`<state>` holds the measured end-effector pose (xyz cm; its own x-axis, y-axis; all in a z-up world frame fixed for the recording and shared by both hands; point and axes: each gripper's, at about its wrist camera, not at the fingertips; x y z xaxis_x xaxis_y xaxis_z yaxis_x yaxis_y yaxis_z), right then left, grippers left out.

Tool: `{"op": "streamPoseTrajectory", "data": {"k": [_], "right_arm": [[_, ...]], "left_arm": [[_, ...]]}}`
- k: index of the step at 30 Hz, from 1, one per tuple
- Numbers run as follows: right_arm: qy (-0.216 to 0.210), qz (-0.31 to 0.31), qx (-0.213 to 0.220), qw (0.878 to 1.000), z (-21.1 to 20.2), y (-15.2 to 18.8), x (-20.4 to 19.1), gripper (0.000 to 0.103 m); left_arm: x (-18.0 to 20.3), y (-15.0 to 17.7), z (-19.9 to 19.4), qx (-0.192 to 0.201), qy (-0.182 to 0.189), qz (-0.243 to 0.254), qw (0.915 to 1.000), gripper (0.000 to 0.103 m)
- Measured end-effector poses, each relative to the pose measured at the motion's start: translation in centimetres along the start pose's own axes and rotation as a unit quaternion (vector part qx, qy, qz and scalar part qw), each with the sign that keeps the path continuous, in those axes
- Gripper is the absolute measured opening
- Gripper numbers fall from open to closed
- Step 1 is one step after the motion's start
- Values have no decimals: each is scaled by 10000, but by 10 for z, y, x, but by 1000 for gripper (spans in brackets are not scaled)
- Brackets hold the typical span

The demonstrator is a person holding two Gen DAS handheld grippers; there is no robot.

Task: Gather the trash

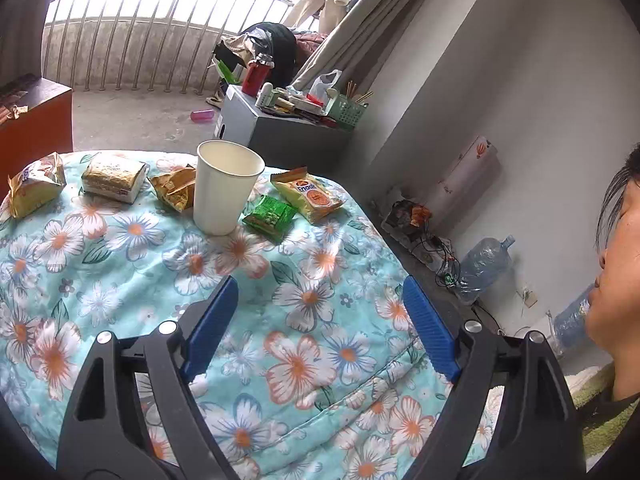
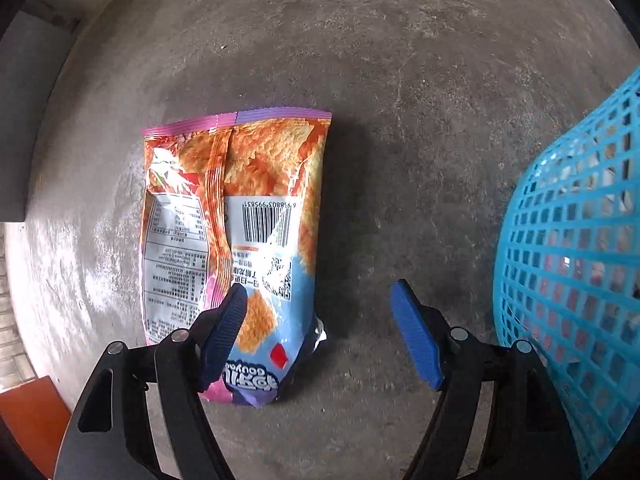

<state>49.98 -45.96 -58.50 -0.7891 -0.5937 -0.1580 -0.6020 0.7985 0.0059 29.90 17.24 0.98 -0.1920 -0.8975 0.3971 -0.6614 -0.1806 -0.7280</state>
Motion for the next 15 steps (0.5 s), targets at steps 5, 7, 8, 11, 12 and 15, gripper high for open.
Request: {"op": "streamPoseTrajectory", "data": {"k": [5, 7, 8, 11, 12, 15], "right_arm": [[-65, -204, 342, 9992, 4, 3, -17, 82], [-56, -269, 454, 9986, 2, 10, -25, 74], [40, -370, 526, 9979, 1, 13, -29, 70], [473, -786, 699, 9933, -2, 24, -46, 38], [532, -890, 687, 9922, -2, 25, -50, 21], [384, -956, 580, 9930, -7, 29, -57, 4]], "left_arm": [[-17, 8, 10, -99, -183, -99, 9997, 80], [-21, 9, 13, -103, -206, -154, 9996, 80], [-24, 10, 15, -107, -227, -177, 9995, 80], [-28, 10, 19, -88, -231, -238, 9994, 80], [-29, 11, 19, -80, -219, -255, 9994, 80], [-30, 13, 19, -75, -209, -273, 9994, 80]]}}
Point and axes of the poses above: each gripper's, at about its wrist camera, not at the fingertips, and z roughly the way its jaws point, x to its right, y to its underside, and after that the axes turned 4 degrees about z, right-handed
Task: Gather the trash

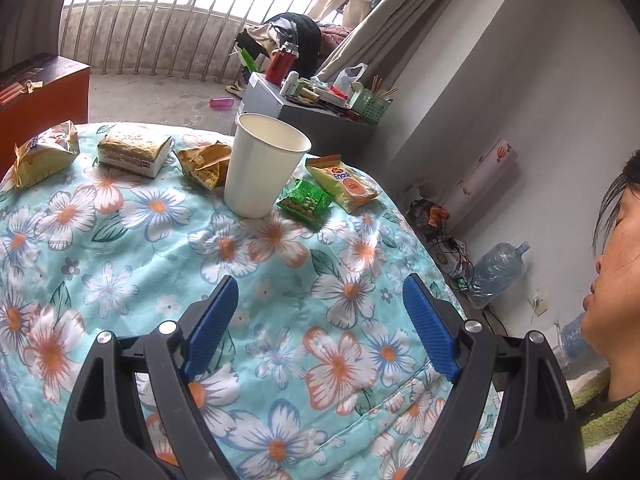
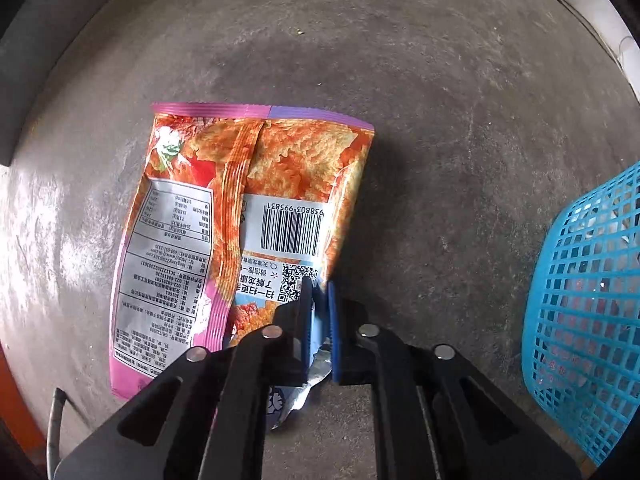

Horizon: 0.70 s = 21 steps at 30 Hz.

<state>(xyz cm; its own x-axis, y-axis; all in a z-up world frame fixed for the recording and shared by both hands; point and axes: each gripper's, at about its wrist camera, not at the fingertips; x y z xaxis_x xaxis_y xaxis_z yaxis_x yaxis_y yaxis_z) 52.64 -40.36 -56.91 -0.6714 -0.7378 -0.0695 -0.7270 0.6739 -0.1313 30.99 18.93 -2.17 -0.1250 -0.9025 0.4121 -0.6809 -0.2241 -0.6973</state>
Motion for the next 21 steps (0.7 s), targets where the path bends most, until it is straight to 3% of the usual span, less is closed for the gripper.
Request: {"op": "streamPoseTrajectory", "data": {"k": [5, 11, 14, 17, 19, 21], "right_arm": [[-497, -581, 550, 9956, -70, 7, -15, 2], [-1230, -1021, 1607, 9740, -226, 56, -6, 2], [-1326, -856, 2319, 9598, -310, 80, 39, 2], [-1209, -229, 2710, 9547, -367, 94, 108, 2], [-956, 280, 2766, 9558, -380, 91, 157, 2], [-816, 871, 2534, 9600, -370, 78, 205, 2]], "left_arm": [[-3, 0, -8, 138, 20, -32, 9999, 80], [-8, -2, -16, 291, 162, -156, 9993, 80], [-8, -4, -24, 396, 273, -140, 9987, 80], [-8, -4, -30, 492, 402, -164, 9978, 80], [-7, -4, -34, 561, 510, -198, 9969, 80], [-7, -3, -38, 621, 616, -245, 9959, 80]]}}
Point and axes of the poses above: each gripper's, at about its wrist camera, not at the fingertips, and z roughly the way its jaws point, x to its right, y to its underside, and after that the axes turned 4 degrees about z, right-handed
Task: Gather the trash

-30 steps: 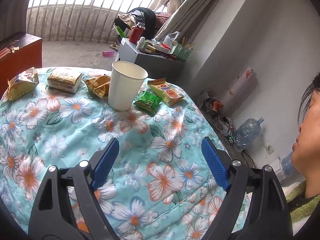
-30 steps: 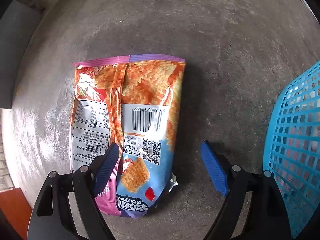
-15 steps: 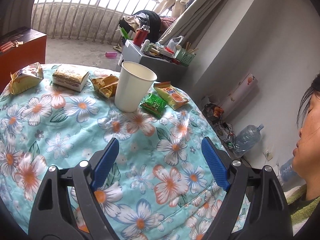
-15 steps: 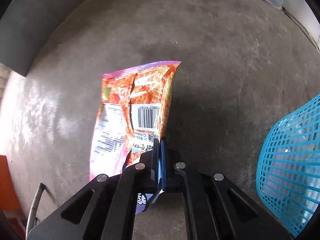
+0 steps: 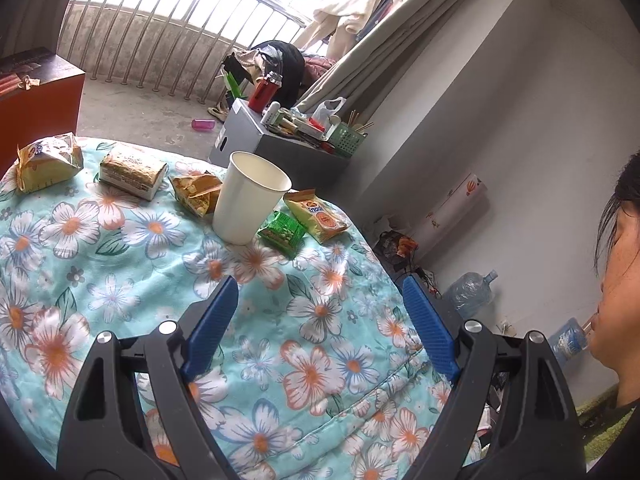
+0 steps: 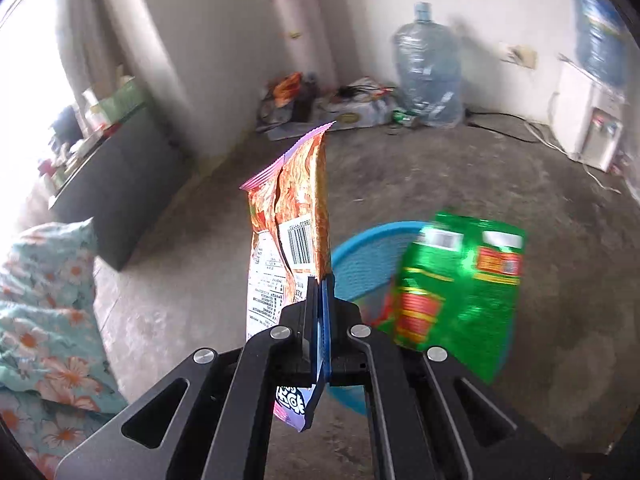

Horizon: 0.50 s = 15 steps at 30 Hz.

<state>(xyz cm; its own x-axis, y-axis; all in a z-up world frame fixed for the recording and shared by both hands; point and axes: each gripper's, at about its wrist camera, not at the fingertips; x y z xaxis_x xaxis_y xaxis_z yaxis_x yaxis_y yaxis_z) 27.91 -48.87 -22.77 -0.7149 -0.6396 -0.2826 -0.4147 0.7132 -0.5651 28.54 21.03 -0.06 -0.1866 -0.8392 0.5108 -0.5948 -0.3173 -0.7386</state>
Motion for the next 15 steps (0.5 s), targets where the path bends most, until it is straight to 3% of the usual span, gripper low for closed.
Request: {"op": "streamPoseTrajectory", "data": {"k": [2, 5, 8, 11, 15], "right_arm": [[473, 332, -288, 9979, 28, -2, 43, 2], [885, 706, -975, 9888, 83, 6, 75, 2], [1501, 103, -1461, 9778, 127, 18, 65, 2], [1573, 348, -2016, 9661, 164, 30, 74, 2], [1734, 219, -2310, 9571, 197, 38, 72, 2]], "left_arm": [[0, 1, -3, 40, 108, -76, 9999, 80], [2, 0, -12, 125, 189, -113, 9997, 80], [5, -4, -23, 240, 180, -92, 9995, 80], [8, -7, -32, 321, 122, -44, 9994, 80], [13, -9, -40, 344, 29, 55, 9994, 80]]}}
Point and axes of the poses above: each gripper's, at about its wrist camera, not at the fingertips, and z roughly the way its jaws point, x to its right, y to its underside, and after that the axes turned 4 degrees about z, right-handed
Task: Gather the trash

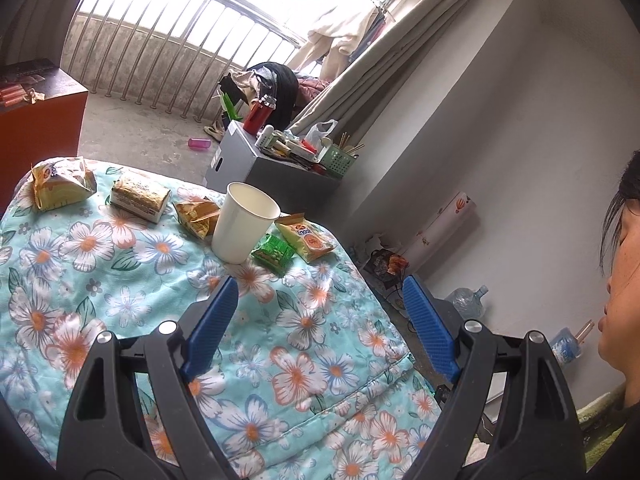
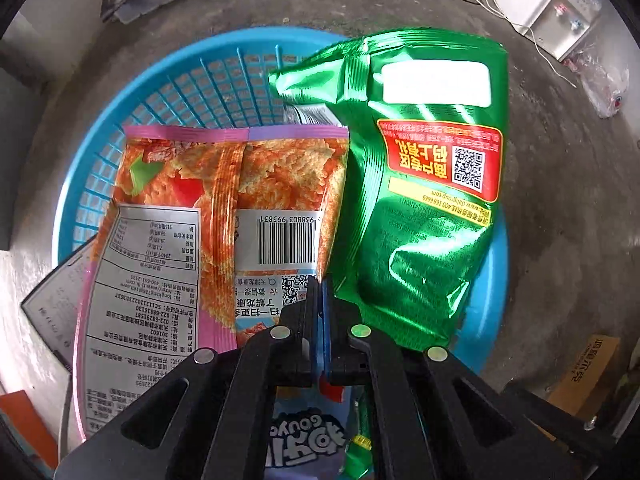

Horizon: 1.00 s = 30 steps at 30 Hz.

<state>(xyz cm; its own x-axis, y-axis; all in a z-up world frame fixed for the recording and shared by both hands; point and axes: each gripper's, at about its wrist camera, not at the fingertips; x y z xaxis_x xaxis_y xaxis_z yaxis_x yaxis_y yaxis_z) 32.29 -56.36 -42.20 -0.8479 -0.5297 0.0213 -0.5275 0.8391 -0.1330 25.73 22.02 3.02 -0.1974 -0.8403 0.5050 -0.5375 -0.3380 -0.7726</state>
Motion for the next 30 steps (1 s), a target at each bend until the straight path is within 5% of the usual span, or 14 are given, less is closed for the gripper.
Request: {"op": "streamPoseTrajectory", "data": {"k": [6, 10, 19, 25, 30], "right_arm": [[405, -303, -229, 9985, 9, -12, -14, 4], [73, -94, -22, 9999, -29, -10, -2, 28], [-846, 113, 634, 9943, -121, 18, 41, 29], [-1795, -496, 1430, 9720, -236, 71, 63, 30], [-2427, -1332, 2280, 9335, -353, 163, 77, 55]], "left_arm": [[14, -4, -14, 28, -42, 220, 9997, 80], [31, -1, -27, 42, -101, 506, 9987, 81], [73, 16, -61, -116, -172, 908, 9957, 82], [109, 38, -82, -318, -30, 1050, 9940, 84], [145, 67, -87, -619, -83, 1240, 9903, 90]]}}
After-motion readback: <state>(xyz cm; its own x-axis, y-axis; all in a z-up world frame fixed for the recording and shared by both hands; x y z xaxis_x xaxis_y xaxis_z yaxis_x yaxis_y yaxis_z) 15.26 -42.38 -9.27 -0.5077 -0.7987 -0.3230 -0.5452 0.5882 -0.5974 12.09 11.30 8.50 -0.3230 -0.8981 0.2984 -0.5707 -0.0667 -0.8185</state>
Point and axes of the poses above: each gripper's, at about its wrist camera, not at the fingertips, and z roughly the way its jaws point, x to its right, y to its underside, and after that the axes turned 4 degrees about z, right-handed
